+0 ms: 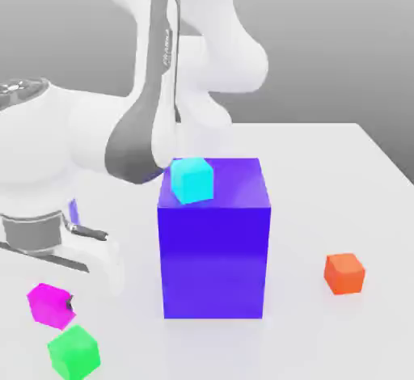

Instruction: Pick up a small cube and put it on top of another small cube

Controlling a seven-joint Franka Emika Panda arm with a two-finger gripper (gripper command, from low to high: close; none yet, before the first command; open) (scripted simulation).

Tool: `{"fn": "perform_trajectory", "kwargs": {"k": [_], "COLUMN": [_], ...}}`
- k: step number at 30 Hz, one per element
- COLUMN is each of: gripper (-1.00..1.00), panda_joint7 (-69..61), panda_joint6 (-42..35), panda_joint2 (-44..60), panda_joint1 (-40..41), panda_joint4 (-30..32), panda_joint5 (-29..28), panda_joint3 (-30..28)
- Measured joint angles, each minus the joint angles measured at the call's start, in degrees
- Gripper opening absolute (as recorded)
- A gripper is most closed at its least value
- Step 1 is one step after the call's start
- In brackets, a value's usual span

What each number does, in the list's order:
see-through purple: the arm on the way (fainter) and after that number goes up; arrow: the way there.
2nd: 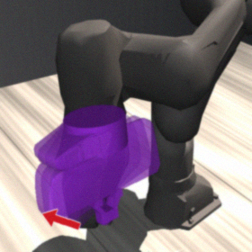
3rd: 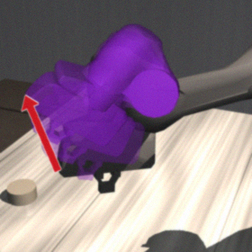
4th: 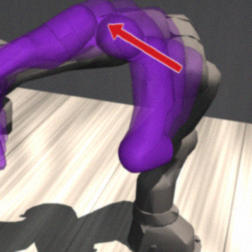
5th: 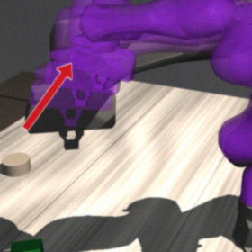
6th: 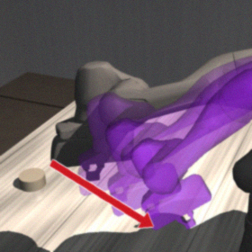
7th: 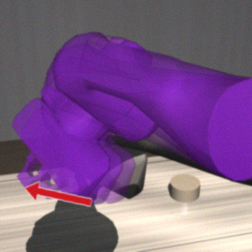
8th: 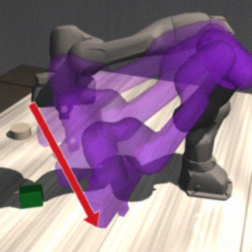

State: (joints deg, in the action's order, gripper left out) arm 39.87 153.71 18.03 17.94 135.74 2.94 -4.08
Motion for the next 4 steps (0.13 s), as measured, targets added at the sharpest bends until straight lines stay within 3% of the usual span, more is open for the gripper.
{"fn": "perform_trajectory", "kwargs": {"k": [1, 4], "gripper": [1.00, 1.00], "panda_joint7": [-0.2, -0.2], "panda_joint6": [1.2, 1.2], "panda_joint2": [1.3, 1.3], "panda_joint1": [0.1, 0.1], "panda_joint4": [-0.1, -0.1], "panda_joint5": [0.2, 0.2], "panda_joint3": [0.2, 0.2]}}
